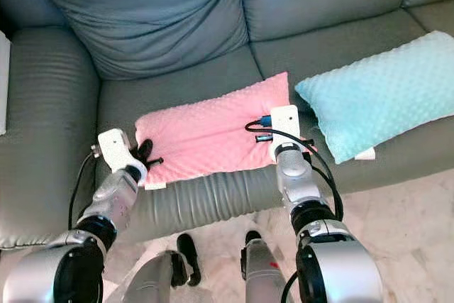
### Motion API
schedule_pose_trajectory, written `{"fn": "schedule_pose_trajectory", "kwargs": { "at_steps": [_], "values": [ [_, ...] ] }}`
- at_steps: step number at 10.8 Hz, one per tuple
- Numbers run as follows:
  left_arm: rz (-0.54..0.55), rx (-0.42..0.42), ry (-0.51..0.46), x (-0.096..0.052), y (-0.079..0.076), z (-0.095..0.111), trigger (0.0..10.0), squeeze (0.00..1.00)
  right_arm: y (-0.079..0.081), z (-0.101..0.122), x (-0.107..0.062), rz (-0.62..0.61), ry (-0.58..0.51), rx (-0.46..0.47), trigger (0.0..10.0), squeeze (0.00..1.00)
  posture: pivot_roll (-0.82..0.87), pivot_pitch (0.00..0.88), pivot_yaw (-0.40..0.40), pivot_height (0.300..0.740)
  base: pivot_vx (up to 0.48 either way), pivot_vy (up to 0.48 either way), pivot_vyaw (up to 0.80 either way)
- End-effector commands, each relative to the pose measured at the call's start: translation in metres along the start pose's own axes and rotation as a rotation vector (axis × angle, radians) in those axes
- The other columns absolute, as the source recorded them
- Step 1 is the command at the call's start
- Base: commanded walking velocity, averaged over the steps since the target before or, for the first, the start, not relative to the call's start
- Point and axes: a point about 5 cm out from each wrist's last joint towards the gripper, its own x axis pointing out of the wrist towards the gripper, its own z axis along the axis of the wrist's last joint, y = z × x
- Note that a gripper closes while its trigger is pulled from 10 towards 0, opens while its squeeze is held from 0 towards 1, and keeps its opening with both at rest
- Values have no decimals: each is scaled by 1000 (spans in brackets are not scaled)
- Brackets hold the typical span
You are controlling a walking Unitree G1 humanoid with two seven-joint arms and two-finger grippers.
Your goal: Move the pillow to the sofa
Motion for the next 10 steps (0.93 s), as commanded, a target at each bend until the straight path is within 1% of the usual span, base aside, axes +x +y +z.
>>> {"fn": "schedule_pose_trajectory", "kwargs": {
  "at_steps": [1,2,3,4,5,6,7,8,10],
  "values": [
    [57,-7,23,-5,17,-6,10000,0,-1,-7,-2,-18,20,11,10000,0,-258,454,116,740,0,0,0],
    [72,3,14,-4,19,-2,10000,129,2,-5,-1,-12,17,1,10000,0,-241,472,117,740,0,0,0],
    [73,-7,7,-3,20,1,10000,227,4,-1,1,-8,9,-1,10000,0,-236,479,120,740,0,0,0],
    [71,-9,2,-3,22,3,10000,576,5,3,2,-1,0,16,10000,0,-232,485,122,740,0,0,0],
    [81,-5,-7,-2,24,8,10000,1000,8,11,5,4,-15,25,10000,0,-228,493,124,740,0,0,0],
    [88,-6,-13,-2,26,10,10000,1000,9,13,6,6,-20,27,10000,980,-225,497,125,740,0,0,0],
    [95,-5,-20,-1,28,13,10000,1000,15,16,6,23,-31,47,10000,1000,-222,499,129,740,0,0,0],
    [100,-1,-20,-2,29,14,10000,1000,18,17,6,26,-34,44,10000,1000,-221,502,132,740,0,0,0],
    [110,5,-12,-3,31,10,10000,1000,20,14,4,28,-32,47,10000,1000,-220,505,134,740,0,0,0]
  ]
}}
